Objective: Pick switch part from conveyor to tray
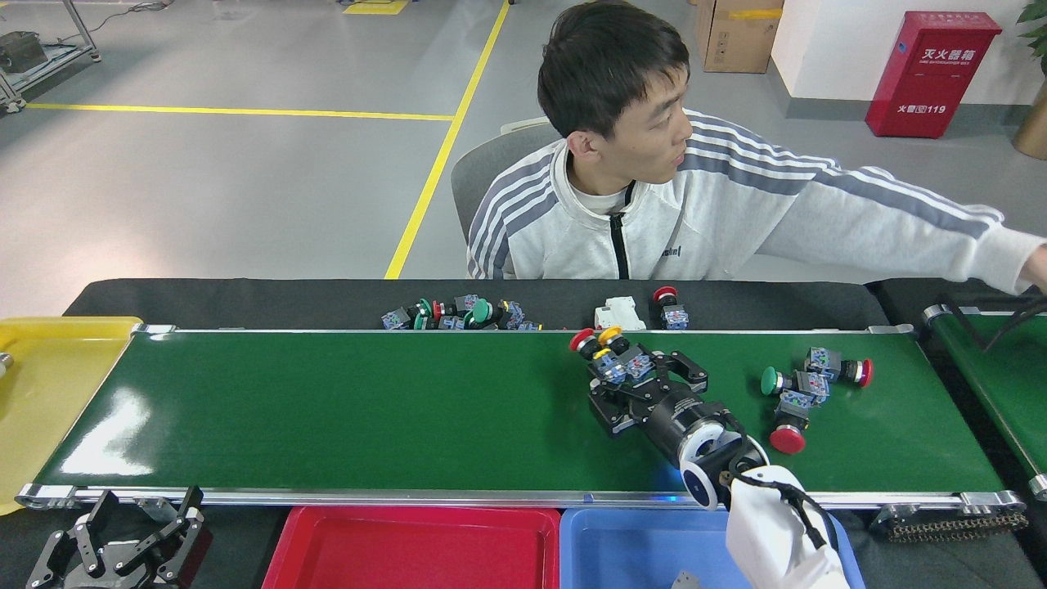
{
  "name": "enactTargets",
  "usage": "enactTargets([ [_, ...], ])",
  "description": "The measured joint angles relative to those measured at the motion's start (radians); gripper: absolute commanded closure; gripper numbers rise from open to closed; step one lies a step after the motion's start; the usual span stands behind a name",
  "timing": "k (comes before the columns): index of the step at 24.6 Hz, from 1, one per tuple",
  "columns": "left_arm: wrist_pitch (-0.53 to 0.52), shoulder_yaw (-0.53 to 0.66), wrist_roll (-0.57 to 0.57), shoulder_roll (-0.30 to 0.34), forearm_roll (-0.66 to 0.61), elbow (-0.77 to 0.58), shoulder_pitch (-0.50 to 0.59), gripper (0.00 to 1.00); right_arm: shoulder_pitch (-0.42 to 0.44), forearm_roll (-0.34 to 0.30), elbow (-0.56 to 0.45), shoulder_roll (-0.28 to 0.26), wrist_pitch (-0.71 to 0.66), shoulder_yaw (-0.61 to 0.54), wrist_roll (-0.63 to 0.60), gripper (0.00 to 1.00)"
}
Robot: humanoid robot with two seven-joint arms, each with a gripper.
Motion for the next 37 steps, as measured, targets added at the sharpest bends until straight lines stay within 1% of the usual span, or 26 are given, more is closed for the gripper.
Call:
enactTargets([
  [1,0.0,0.0,0.0,0.0,0.0,0.0,0.0,0.0,0.051,0.0,-0.07,0.0,-0.061,0.001,-0.001,0.24],
  [2,0.0,0.0,0.0,0.0,0.0,0.0,0.0,0.0,0.111,0.0,-0.14,0.0,-0.148,0.001,-0.002,0.0],
  [3,0.0,0.0,0.0,0.0,0.0,0.0,0.0,0.0,0.155,0.0,-0.188,0.005,-0.212,0.003,-0.002,0.0],
  [4,0.0,0.0,0.0,0.0,0.0,0.0,0.0,0.0,0.181,0.001,-0.214,0.014,-0.276,0.012,-0.002,0.0],
  [6,0.0,0.0,0.0,0.0,0.0,0.0,-0.001,0.0,0.197,0.004,-0.228,0.035,-0.35,0.045,-0.002,0.0],
  [9,0.0,0.0,0.0,0.0,0.0,0.0,-0.001,0.0,0.197,0.007,-0.232,0.039,-0.387,0.058,0.0,0.0],
  [10,0.0,0.0,0.0,0.0,0.0,0.0,-0.001,0.0,0.199,0.008,-0.233,0.04,-0.39,0.054,0.001,0.02],
  [11,0.0,0.0,0.0,0.0,0.0,-0.001,-0.001,0.0,0.207,0.007,-0.239,0.042,-0.363,0.039,0.002,0.06],
  [12,0.0,0.0,0.0,0.0,0.0,-0.001,-0.001,0.0,0.221,0.007,-0.249,0.043,-0.304,0.011,0.002,0.09],
  [15,0.0,0.0,0.0,0.0,0.0,-0.001,-0.001,0.0,0.306,0.007,-0.295,0.043,-0.011,-0.102,0.002,0.09],
  [16,0.0,0.0,0.0,0.0,0.0,-0.001,-0.001,0.0,0.335,0.007,-0.313,0.043,0.087,-0.132,-0.023,0.09],
  [17,0.0,0.0,0.0,0.0,0.0,-0.001,0.0,0.0,0.373,0.007,-0.33,0.041,0.214,-0.158,-0.056,0.07],
  [18,0.0,0.0,0.0,0.0,0.0,-0.002,0.0,0.0,0.419,0.007,-0.348,0.033,0.331,-0.174,-0.098,0.04],
  [19,0.0,0.0,0.0,0.0,0.0,-0.002,0.0,0.0,0.454,0.007,-0.362,0.019,0.425,-0.18,-0.127,0.04],
  [21,0.0,0.0,0.0,0.0,0.0,-0.002,0.0,0.0,0.505,0.006,-0.375,-0.007,0.544,-0.186,-0.167,0.03],
  [23,0.0,0.0,0.0,0.0,0.0,-0.002,0.0,0.0,0.524,0.006,-0.377,-0.009,0.591,-0.186,-0.183,0.03],
  [26,0.0,0.0,0.0,0.0,0.0,-0.002,0.0,0.0,0.521,0.006,-0.379,-0.008,0.621,-0.186,-0.188,0.03],
  [28,-0.001,0.0,0.0,0.0,0.0,-0.002,0.0,0.0,0.502,0.007,-0.378,-0.009,0.629,-0.179,-0.19,0.03],
  [30,-0.001,0.0,0.0,0.0,0.0,-0.002,-0.001,0.0,0.458,0.019,-0.358,-0.008,0.632,-0.139,-0.194,0.03],
  [32,-0.001,0.0,0.0,0.0,0.0,-0.002,-0.002,0.0,0.393,0.034,-0.313,0.002,0.635,-0.079,-0.182,0.03],
  [35,-0.001,0.0,0.0,0.0,0.0,-0.002,-0.002,0.0,0.296,0.056,-0.226,0.05,0.648,-0.05,-0.133,0.03],
  [37,-0.001,0.0,0.0,0.0,0.0,-0.002,-0.002,0.0,0.24,0.068,-0.161,0.071,0.662,-0.041,-0.091,0.04],
])
